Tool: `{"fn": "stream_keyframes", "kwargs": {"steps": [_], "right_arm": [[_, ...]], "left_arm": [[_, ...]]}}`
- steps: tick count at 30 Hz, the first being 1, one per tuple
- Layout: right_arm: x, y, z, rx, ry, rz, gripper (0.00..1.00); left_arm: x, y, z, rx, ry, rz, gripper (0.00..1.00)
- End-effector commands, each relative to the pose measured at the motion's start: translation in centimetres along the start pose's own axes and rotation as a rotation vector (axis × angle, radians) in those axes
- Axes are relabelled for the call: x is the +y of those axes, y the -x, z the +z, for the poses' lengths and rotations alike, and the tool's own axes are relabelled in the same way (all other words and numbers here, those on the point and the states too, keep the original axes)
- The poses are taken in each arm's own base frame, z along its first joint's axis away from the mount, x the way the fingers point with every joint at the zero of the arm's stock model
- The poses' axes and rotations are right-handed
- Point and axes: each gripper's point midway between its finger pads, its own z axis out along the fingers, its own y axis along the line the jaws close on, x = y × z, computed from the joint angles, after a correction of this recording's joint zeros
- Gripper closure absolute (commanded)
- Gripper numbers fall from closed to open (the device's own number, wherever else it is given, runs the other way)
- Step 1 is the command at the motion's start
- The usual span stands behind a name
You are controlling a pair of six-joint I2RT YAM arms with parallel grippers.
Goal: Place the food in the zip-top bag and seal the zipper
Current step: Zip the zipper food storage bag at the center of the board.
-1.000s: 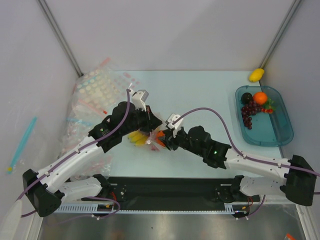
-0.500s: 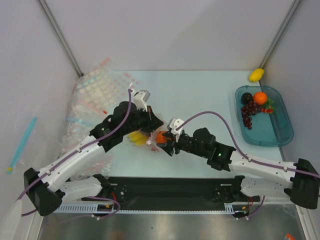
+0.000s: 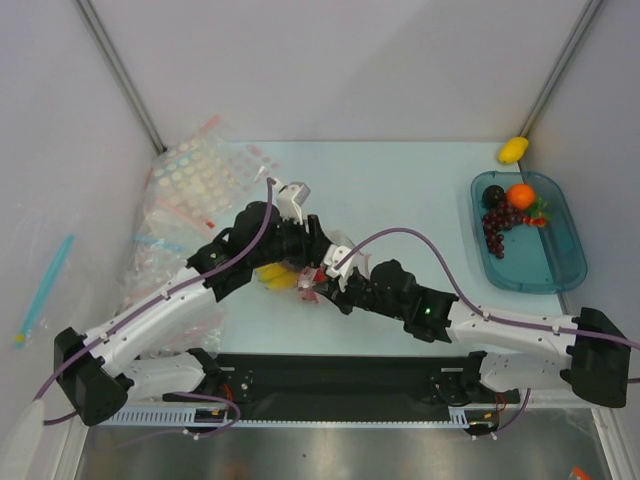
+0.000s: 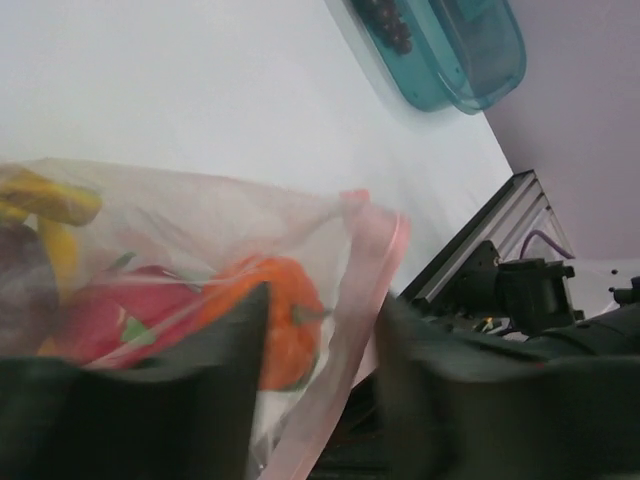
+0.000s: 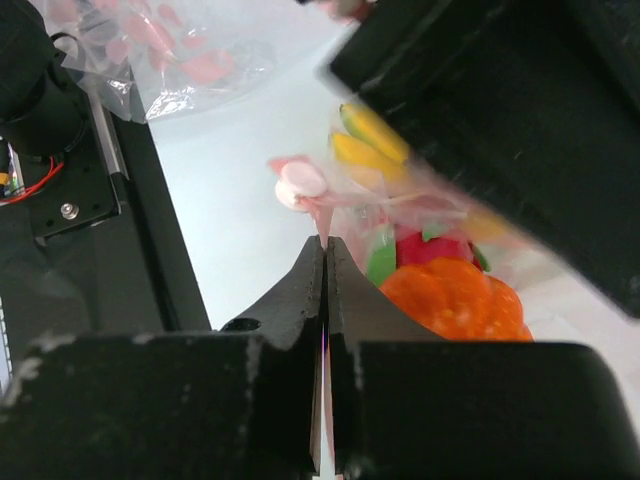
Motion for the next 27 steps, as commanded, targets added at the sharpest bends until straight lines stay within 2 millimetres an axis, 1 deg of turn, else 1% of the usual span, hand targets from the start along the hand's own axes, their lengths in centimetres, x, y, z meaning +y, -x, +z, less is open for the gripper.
{"fn": "stream_keyframes", "kwargs": {"steps": [1, 2, 3, 4, 6, 7, 8, 9, 10, 12, 13, 15, 16, 17, 18, 19, 20, 23, 26, 27], "right_arm": [[-0.6, 5.0, -2.0, -0.180, -0.037, 0.005, 1.00], [-0.5, 4.6, -2.4, -0.187, -0.035, 0.009, 1.00], [-1.2, 5.7, -3.4, -0.231, -0.072, 0.017, 1.00], [-1.6, 6.3, -3.9, -0.257, -0.085, 0.029, 1.00], [-2.0, 7.0, -5.1, -0.301, -0.098, 0.045, 1.00], [-2.4, 7.1, -5.5, -0.315, -0.105, 0.063, 1.00], [-2.6, 7.3, -5.9, -0.326, -0.106, 0.069, 1.00], [-2.7, 7.3, -6.1, -0.329, -0.108, 0.077, 1.00], [-2.8, 7.8, -6.7, -0.349, -0.109, 0.080, 1.00], [-3.3, 7.9, -7.2, -0.358, -0.124, 0.092, 1.00], [-3.6, 8.4, -7.7, -0.373, -0.131, 0.095, 1.00], [-3.8, 8.5, -8.0, -0.378, -0.139, 0.095, 1.00], [-3.9, 8.9, -8.5, -0.393, -0.142, 0.094, 1.00], [-4.1, 9.0, -8.7, -0.397, -0.148, 0.103, 1.00], [-4.0, 9.0, -8.9, -0.394, -0.147, 0.113, 1.00], [-4.2, 9.3, -9.2, -0.402, -0.152, 0.113, 1.00], [-4.3, 9.6, -9.6, -0.414, -0.155, 0.113, 1.00], [-4.9, 9.8, -10.5, -0.413, -0.181, 0.130, 1.00], [-5.1, 10.2, -11.1, -0.419, -0.186, 0.134, 1.00], [-5.3, 10.3, -11.4, -0.423, -0.192, 0.134, 1.00]], "left_arm": [[-3.4, 3.0, -1.4, -0.087, -0.119, 0.042, 0.42], [-3.7, 3.3, -1.7, -0.102, -0.131, 0.048, 0.30], [-3.6, 3.3, -2.0, -0.112, -0.134, 0.055, 0.19], [-4.2, 3.9, -2.8, -0.151, -0.154, 0.066, 0.00], [-4.2, 4.0, -3.4, -0.178, -0.160, 0.080, 0.00], [-4.5, 4.4, -3.9, -0.205, -0.174, 0.087, 0.00], [-4.9, 4.8, -4.8, -0.233, -0.192, 0.097, 0.00], [-4.8, 4.7, -5.0, -0.242, -0.195, 0.106, 0.00], [-5.2, 5.1, -5.3, -0.265, -0.215, 0.119, 0.00], [-5.7, 5.0, -5.9, -0.282, -0.247, 0.141, 0.00], [-6.5, 5.0, -6.2, -0.291, -0.291, 0.158, 0.00], [-6.8, 4.7, -6.2, -0.283, -0.322, 0.171, 0.00], [-7.1, 4.6, -6.1, -0.281, -0.336, 0.177, 0.01], [-7.5, 4.6, -6.2, -0.281, -0.366, 0.188, 0.01], [-7.6, 4.5, -5.9, -0.277, -0.372, 0.190, 0.02], [-8.0, 4.7, -6.0, -0.293, -0.395, 0.200, 0.03], [-8.0, 4.1, -5.7, -0.278, -0.413, 0.201, 0.03], [-8.5, 3.9, -5.3, -0.280, -0.456, 0.223, 0.07], [-8.4, 3.6, -4.5, -0.276, -0.472, 0.247, 0.09], [-8.6, 3.6, -4.5, -0.277, -0.487, 0.254, 0.13]]}}
